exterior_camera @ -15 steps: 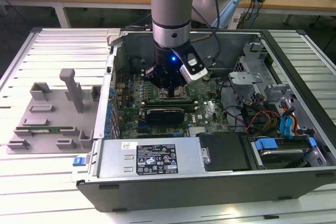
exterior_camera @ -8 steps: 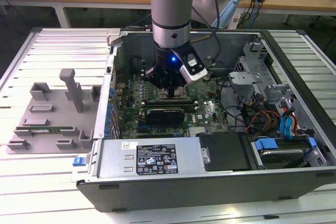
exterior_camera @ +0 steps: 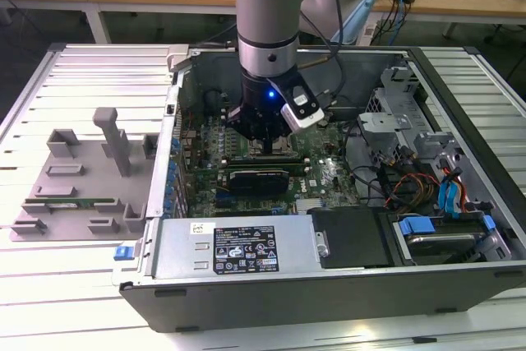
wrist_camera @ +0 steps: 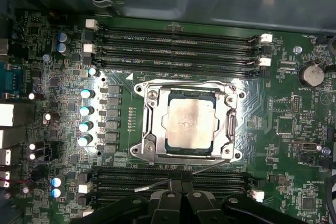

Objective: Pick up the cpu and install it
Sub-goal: 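Install the second cpu locking lever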

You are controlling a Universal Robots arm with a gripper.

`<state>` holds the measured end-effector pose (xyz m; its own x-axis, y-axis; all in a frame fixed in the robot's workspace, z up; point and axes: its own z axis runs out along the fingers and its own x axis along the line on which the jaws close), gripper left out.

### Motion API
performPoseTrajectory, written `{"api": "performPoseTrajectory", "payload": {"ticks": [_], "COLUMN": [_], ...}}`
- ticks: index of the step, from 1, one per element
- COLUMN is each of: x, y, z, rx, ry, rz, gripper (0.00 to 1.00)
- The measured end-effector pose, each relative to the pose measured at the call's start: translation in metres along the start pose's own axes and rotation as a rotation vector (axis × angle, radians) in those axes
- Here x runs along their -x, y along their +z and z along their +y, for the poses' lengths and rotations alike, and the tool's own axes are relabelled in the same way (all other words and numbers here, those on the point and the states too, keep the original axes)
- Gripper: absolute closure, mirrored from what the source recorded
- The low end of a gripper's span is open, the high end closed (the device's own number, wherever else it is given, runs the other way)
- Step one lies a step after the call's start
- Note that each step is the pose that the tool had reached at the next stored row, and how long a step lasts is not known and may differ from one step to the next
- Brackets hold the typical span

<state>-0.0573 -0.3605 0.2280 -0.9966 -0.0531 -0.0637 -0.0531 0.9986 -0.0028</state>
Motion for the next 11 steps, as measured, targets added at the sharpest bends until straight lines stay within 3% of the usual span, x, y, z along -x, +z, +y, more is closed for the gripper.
{"api": "performPoseTrajectory", "payload": {"ticks": [11], "x": [-0.0032], "y": [0.0037], "z": [0.0002], "rx": [0.0002], "ry": [0.0], "rz": [-0.004], "gripper": [0.89]}}
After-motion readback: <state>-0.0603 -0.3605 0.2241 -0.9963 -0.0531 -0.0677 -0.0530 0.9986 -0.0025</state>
